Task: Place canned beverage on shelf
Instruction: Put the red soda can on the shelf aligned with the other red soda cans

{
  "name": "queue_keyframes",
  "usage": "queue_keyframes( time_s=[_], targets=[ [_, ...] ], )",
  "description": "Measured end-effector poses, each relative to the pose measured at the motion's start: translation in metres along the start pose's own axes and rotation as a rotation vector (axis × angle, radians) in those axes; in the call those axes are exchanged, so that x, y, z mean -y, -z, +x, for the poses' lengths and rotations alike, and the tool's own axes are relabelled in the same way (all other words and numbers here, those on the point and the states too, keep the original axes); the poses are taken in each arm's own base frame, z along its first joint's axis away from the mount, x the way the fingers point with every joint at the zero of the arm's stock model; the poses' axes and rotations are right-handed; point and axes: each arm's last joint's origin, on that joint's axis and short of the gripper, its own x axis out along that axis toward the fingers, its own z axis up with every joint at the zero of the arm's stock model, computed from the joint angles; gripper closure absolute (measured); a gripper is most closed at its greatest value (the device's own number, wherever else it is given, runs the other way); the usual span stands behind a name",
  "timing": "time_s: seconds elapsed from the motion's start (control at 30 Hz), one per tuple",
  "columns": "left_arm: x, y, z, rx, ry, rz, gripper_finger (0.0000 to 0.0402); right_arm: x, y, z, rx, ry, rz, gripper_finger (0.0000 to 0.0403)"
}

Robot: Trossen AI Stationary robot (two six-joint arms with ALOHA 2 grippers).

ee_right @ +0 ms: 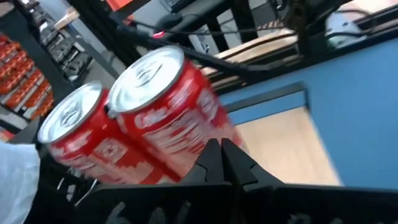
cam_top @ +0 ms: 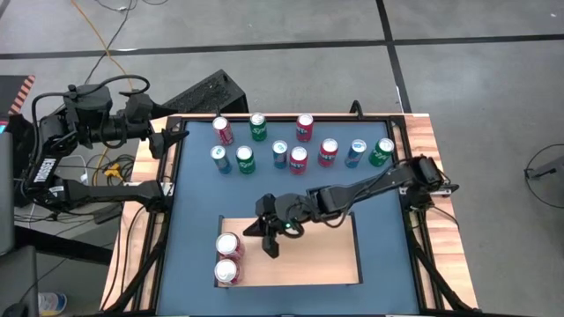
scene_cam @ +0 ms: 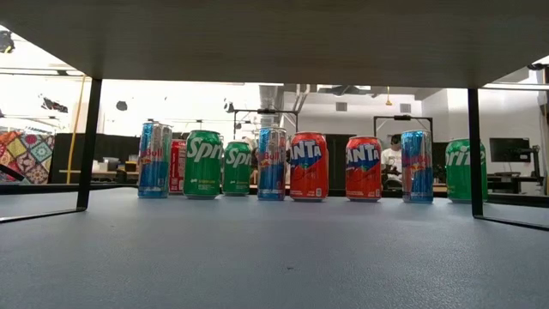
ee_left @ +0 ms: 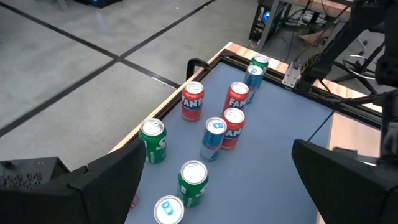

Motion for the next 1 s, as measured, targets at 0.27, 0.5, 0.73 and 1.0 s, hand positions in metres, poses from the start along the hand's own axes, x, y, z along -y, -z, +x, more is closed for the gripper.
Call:
queue_keyframes(
  time_s=[0.27, 0.5, 0.73, 1.0],
  targets=[
    [0.0, 0.003, 0.005, -0.054, -0.008, -0.024, 0.001, 0.005, -0.003, 0.0, -0.004, 0.003, -0.019, 0.0403],
    [0.0, 0.002, 0.017, -0.097, -0.014, 0.003, 0.001, 0.042, -0.033, -0.016, -0.149, 0.177, -0.045, 0.0391],
    [-0.002, -0.002, 0.037, -0.125, -0.123, 0.053, 0.001, 0.058, -0.087, -0.059, -0.266, 0.296, -0.231, 0.0307],
    [-0.008, -0.009, 0.089, -0.218, -0.216, 0.231, 0.001, 0.054, -0.14, -0.12, -0.268, 0.415, -0.427, 0.0202]
  ],
)
